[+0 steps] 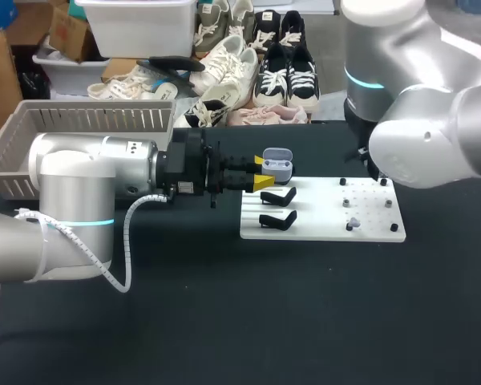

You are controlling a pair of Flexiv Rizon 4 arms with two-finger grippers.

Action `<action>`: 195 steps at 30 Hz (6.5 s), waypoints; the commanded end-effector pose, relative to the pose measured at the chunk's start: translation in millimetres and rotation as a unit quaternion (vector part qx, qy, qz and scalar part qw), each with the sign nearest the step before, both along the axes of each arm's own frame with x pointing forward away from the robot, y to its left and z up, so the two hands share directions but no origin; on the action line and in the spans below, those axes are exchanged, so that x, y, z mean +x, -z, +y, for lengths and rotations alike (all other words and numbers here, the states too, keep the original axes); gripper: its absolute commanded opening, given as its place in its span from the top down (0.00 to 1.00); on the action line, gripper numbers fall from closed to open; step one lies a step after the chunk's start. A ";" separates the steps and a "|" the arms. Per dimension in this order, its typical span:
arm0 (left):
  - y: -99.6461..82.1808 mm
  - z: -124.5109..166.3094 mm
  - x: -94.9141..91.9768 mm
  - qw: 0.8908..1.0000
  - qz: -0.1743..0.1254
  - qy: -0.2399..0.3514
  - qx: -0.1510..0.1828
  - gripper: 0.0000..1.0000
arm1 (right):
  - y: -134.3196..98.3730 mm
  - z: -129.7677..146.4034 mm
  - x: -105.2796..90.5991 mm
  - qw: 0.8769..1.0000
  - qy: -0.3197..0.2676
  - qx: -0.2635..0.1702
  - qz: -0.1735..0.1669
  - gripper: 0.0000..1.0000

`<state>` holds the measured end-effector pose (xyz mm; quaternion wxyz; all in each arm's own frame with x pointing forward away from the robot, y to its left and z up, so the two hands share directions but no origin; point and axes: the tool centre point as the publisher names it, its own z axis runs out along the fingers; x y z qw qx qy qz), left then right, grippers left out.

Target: Pick up each earbud case from the left stands, insert the matching earbuds, close the lid, and place the case in the box.

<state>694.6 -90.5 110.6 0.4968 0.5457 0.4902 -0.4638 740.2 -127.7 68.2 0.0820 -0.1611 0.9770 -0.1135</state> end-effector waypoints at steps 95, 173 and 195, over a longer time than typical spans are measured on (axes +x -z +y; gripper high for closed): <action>0.5 0.2 0.6 1.000 0.000 0.001 -0.001 1.00 | -120.5 169.7 -83.3 0.959 0.264 0.085 0.055 1.00; 0.5 0.2 0.6 1.000 0.000 0.001 -0.001 1.00 | -93.2 185.8 -55.5 0.950 0.287 0.089 0.084 1.00; 0.5 0.2 0.6 1.000 0.000 0.001 -0.001 1.00 | -85.8 187.5 -52.5 0.952 0.284 0.080 0.086 0.60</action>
